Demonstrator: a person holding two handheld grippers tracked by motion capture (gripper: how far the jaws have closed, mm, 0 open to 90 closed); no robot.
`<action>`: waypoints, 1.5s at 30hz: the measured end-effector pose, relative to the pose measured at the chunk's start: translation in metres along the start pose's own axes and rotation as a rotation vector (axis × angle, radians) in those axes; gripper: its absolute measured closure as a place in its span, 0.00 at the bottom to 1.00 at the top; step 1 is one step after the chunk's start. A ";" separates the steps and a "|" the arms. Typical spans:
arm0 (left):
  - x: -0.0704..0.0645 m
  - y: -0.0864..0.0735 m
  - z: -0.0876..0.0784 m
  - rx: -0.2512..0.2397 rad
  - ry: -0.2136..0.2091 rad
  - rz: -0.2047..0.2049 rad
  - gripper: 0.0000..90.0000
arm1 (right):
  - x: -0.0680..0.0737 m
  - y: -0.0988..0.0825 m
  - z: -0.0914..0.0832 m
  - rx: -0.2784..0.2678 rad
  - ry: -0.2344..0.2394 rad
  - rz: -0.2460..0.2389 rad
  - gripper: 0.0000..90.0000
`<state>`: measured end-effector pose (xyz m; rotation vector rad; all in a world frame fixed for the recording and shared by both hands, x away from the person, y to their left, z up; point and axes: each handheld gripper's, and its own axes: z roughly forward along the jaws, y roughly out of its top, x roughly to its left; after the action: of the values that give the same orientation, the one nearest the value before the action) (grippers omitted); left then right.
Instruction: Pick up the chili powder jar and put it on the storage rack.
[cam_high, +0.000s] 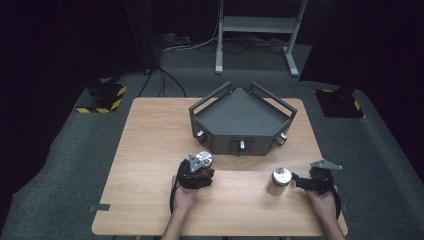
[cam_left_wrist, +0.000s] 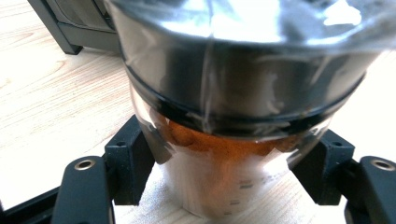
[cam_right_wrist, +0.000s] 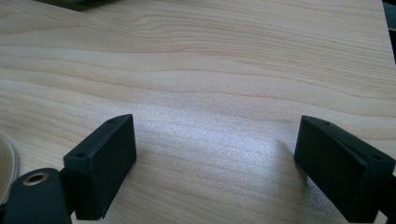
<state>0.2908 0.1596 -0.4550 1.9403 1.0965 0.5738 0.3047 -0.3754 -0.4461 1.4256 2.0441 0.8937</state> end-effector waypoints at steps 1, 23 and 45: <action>0.000 0.000 0.000 0.001 0.000 0.001 0.33 | 0.000 0.000 0.000 0.000 0.000 0.000 0.14; 0.006 0.012 -0.015 -0.009 -0.021 0.010 0.34 | 0.000 0.000 0.000 0.000 0.000 0.000 0.14; 0.016 0.062 -0.040 -0.010 -0.108 0.053 0.33 | 0.000 0.000 0.000 0.000 -0.001 0.000 0.14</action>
<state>0.3015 0.1725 -0.3814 1.9726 0.9756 0.4967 0.3046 -0.3753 -0.4461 1.4258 2.0435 0.8934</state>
